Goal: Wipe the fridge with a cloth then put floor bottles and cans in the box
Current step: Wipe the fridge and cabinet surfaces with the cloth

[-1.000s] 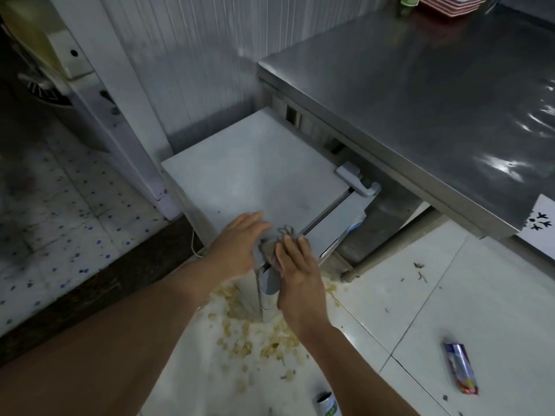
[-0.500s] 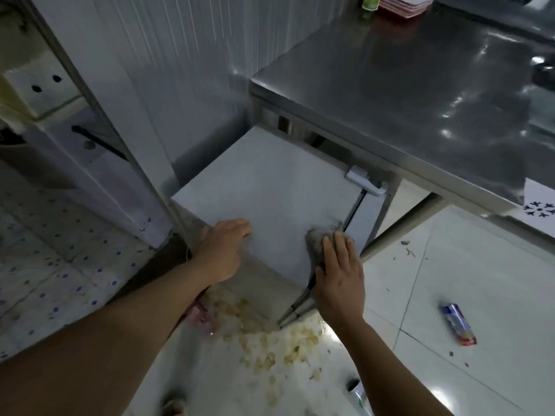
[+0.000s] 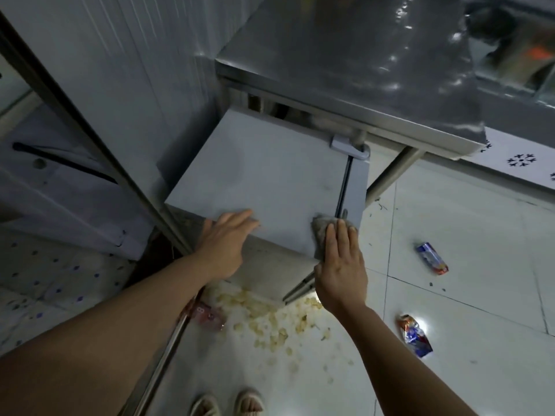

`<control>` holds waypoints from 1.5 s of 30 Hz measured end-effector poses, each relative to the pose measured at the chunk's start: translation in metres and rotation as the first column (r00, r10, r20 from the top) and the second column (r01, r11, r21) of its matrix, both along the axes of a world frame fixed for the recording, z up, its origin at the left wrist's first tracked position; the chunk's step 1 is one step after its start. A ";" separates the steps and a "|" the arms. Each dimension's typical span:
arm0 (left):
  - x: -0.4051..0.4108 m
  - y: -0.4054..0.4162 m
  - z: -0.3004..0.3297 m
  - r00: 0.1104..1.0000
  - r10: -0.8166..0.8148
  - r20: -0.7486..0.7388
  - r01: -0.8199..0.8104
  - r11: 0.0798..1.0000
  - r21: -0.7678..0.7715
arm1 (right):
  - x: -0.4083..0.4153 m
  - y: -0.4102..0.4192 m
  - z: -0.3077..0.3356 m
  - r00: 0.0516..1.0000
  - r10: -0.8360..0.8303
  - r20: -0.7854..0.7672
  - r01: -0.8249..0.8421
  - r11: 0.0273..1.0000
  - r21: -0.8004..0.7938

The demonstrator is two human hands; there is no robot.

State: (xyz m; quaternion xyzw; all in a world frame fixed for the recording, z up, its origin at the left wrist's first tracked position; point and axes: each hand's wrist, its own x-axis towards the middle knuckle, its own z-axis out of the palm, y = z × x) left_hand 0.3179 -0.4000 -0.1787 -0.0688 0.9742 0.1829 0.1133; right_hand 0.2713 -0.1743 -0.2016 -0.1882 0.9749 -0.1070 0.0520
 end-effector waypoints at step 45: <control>0.066 -0.138 -0.034 0.857 0.311 -0.410 -0.186 0.930 0.317 | 0.041 -0.232 -0.023 0.951 0.227 -0.209 -0.254 0.960 -0.117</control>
